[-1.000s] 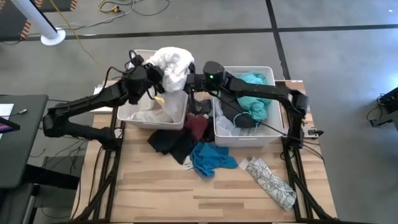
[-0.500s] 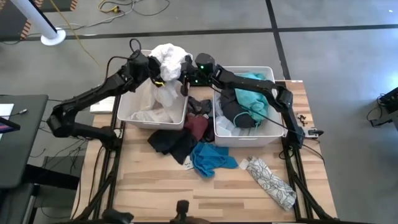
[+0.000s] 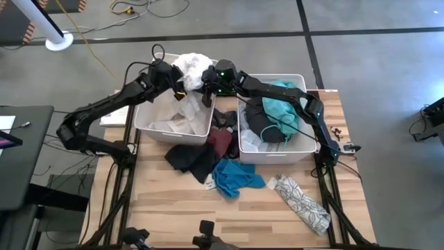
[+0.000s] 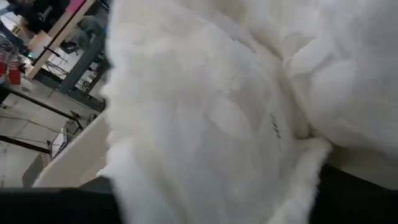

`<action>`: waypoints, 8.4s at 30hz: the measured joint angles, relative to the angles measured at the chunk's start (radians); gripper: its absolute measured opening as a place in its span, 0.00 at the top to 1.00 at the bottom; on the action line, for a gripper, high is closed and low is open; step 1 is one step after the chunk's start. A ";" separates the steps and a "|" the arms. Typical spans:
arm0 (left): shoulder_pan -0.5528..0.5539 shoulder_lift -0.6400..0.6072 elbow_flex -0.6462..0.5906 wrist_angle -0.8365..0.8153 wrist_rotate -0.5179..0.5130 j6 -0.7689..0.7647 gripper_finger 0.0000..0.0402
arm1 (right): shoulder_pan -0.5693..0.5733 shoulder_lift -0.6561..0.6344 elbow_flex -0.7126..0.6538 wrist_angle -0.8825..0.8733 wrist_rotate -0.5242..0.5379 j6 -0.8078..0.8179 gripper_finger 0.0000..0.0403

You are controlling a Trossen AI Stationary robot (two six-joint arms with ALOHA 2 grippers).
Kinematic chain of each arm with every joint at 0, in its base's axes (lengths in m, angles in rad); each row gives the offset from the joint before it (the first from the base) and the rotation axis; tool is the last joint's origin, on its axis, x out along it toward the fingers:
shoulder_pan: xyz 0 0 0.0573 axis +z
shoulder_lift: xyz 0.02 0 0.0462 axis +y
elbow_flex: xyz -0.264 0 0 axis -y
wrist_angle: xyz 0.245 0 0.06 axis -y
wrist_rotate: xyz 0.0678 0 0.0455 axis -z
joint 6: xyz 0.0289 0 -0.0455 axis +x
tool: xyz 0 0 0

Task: Sort clothes
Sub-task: Put the white dress into the left white laundry bin, then put the blue shorts into the right white laundry bin

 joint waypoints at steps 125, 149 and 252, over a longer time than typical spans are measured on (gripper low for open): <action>0.112 0.263 0.001 -0.197 0.315 -0.117 0.40 | 0.339 -0.515 -0.002 -0.839 0.116 -0.096 0.45; 0.005 -0.434 0.147 -0.243 0.783 -0.271 0.40 | 0.314 -0.514 -0.003 -1.029 0.122 -0.087 0.45; -1.034 0.582 0.017 0.225 0.175 -0.079 0.54 | 1.411 -0.542 -0.649 -1.071 0.856 1.611 0.45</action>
